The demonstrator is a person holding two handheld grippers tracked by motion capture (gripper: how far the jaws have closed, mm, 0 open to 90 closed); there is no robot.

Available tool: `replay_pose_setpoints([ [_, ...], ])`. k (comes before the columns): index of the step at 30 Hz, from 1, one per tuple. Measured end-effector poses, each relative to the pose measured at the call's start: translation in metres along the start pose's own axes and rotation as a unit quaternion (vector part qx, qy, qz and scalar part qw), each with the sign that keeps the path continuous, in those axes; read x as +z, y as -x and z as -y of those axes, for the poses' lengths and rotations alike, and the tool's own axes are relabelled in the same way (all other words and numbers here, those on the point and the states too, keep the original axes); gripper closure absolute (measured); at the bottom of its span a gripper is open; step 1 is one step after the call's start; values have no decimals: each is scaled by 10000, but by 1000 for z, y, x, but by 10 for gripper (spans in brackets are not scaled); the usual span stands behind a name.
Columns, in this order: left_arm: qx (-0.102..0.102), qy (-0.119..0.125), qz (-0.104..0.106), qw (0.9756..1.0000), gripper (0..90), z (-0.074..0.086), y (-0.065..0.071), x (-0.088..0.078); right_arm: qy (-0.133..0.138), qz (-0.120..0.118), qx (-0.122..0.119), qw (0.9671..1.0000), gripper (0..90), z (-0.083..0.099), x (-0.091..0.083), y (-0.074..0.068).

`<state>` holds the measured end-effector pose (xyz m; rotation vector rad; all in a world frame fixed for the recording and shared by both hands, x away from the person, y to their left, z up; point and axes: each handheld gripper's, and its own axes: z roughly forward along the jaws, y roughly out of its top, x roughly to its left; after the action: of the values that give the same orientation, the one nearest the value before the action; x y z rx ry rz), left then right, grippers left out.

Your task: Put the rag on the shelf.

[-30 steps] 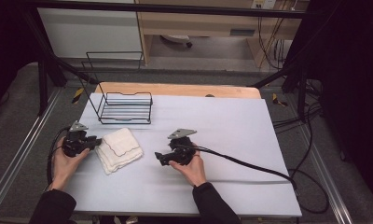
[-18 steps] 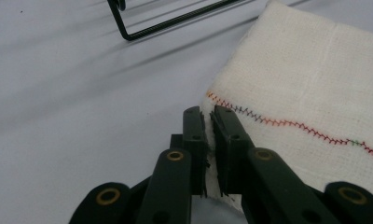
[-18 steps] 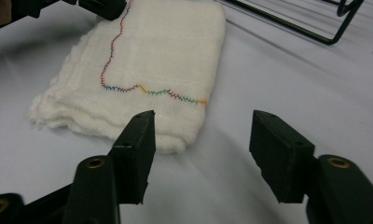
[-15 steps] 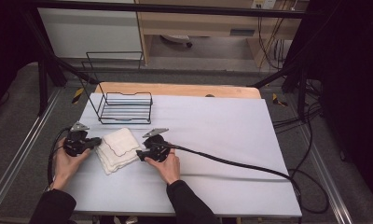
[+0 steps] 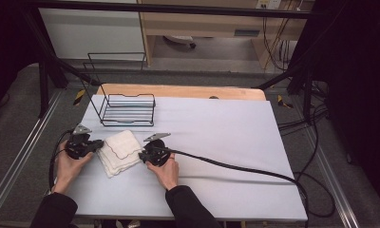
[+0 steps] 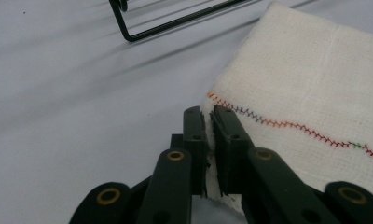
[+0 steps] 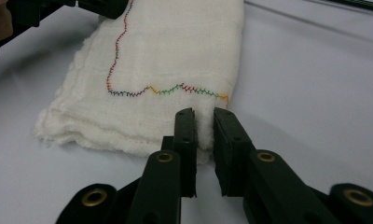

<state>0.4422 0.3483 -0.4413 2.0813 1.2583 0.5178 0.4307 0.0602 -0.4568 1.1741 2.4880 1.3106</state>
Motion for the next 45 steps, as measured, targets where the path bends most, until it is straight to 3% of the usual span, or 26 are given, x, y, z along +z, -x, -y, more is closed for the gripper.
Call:
replay_pose_setpoints([
  [3, -118, -3, 60, 9999, 851, 0, 0, -3, 44, 4, -88, 10000, 834, -1, -3, -1],
  [10, -179, 111, 253, 9995, 854, -1, 5, -17, 69, -94, -225, 9997, 842, -13, -21, -2],
  [16, -361, -47, 568, 9977, 853, -1, 12, -18, 1, -91, -216, 9997, 843, -15, -38, 1],
  [20, -318, -90, 807, 9962, 852, 1, 25, -18, -88, -67, -120, 9999, 842, -11, -50, 8],
  [25, -118, -225, 968, 9950, 849, 2, 53, -21, -176, 29, -83, 9998, 842, -3, -68, 21],
  [30, -15, -298, 917, 9953, 846, 4, 71, -24, -222, 134, -86, 9996, 840, 5, -72, 37],
  [35, -12, -286, 828, 9962, 832, 5, 75, -22, -123, 349, -304, 9989, 839, 6, -60, 45],
  [37, 26, -227, 766, 9968, 799, 4, 74, -21, -120, 450, -342, 9983, 838, 8, -54, 48],
  [40, 39, -45, 635, 9980, 612, -2, 71, -21, -108, 514, -423, 9977, 826, 12, -51, 48],
  [41, -2, 53, 637, 9980, 612, -6, 70, -20, -108, 514, -423, 9977, 826, 12, -51, 48],
  [42, -35, 132, 644, 9978, 515, -11, 68, -19, -39, 481, -425, 9979, 788, 12, -55, 47],
  [45, -61, 234, 616, 9978, 448, -24, 66, -14, 39, 484, -416, 9980, 718, 10, -60, 47],
])
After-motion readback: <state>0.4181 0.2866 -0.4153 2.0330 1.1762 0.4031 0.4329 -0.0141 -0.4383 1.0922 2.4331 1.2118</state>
